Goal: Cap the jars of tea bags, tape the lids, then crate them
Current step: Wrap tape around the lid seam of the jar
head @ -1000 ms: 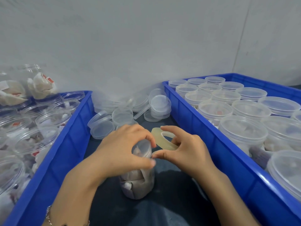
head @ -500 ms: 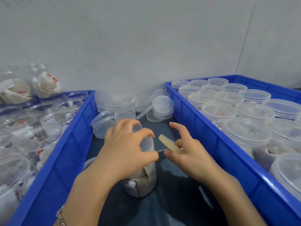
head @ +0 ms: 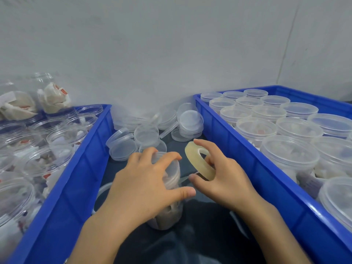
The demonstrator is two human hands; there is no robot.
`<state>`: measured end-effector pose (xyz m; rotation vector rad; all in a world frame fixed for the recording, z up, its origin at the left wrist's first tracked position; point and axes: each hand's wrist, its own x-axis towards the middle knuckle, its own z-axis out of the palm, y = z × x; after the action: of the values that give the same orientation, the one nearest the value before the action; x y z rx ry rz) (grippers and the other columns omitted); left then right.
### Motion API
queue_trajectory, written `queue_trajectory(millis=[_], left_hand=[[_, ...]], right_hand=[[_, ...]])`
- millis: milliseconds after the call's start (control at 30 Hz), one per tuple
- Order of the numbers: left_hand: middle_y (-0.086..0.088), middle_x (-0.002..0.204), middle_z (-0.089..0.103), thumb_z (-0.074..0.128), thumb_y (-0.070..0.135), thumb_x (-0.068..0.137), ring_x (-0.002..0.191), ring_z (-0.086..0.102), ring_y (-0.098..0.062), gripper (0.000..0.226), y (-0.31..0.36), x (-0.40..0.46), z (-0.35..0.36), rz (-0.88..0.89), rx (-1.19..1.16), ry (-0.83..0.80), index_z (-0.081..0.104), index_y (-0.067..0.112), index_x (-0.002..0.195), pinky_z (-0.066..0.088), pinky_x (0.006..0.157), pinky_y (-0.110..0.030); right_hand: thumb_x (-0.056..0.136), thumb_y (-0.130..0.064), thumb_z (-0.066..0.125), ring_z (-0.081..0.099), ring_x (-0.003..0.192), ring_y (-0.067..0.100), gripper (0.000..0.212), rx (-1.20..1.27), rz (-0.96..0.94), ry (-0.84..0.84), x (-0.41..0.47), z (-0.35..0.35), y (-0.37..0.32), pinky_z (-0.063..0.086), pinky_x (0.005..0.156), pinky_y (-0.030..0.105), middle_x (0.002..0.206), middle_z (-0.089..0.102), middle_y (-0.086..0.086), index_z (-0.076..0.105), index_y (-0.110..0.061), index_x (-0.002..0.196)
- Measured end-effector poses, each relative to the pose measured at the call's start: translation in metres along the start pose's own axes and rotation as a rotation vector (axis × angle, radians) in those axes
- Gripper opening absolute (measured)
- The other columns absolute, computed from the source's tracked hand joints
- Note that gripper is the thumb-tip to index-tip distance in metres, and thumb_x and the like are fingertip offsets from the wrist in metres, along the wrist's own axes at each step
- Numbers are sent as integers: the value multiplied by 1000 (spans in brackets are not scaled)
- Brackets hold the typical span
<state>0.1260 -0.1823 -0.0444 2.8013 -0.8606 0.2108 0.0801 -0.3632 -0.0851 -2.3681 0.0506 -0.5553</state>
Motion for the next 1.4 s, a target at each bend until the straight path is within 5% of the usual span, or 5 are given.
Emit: queue_trajectory(millis=[333, 467, 633, 867, 1400], left_hand=[[25, 131, 27, 21, 80, 66, 124, 23, -4, 58, 0, 0, 2, -11, -83, 19, 24, 61, 121, 31, 79, -30], [20, 132, 29, 19, 76, 68, 124, 26, -9, 58, 3, 0, 6, -49, -45, 56, 23, 59, 124, 33, 80, -29], [15, 129, 37, 21, 69, 73, 118, 35, -14, 58, 7, -1, 14, -132, 27, 171, 27, 55, 129, 37, 77, -31], [2, 128, 43, 35, 64, 85, 113, 39, -25, 54, 14, 5, 19, -254, 72, 214, 31, 48, 137, 35, 72, -33], [-8, 117, 48, 38, 52, 88, 105, 41, -33, 45, 17, 20, 18, -344, 38, 230, 45, 41, 131, 30, 68, -35]], right_hand=[[69, -65, 54, 55, 68, 5, 60, 68, -25, -26, -2, -6, 0, 47, 64, 25, 70, 56, -8, 29, -62, 123], [75, -61, 56, 58, 80, -5, 51, 4, -44, -6, -2, 0, -1, 44, 68, 18, 81, 60, -33, 48, -54, 125], [85, -44, 60, 64, 81, 22, 41, -53, -83, 130, -3, 17, -9, 52, 69, 44, 84, 70, 3, 58, -37, 126], [75, -58, 48, 55, 119, 5, 48, 157, 114, 56, 9, 33, -6, 46, 97, 36, 121, 61, -24, 57, -45, 121], [87, -54, 48, 58, 110, 14, 41, 35, 193, 15, 49, 37, -12, 51, 86, 41, 117, 66, -8, 53, -45, 127]])
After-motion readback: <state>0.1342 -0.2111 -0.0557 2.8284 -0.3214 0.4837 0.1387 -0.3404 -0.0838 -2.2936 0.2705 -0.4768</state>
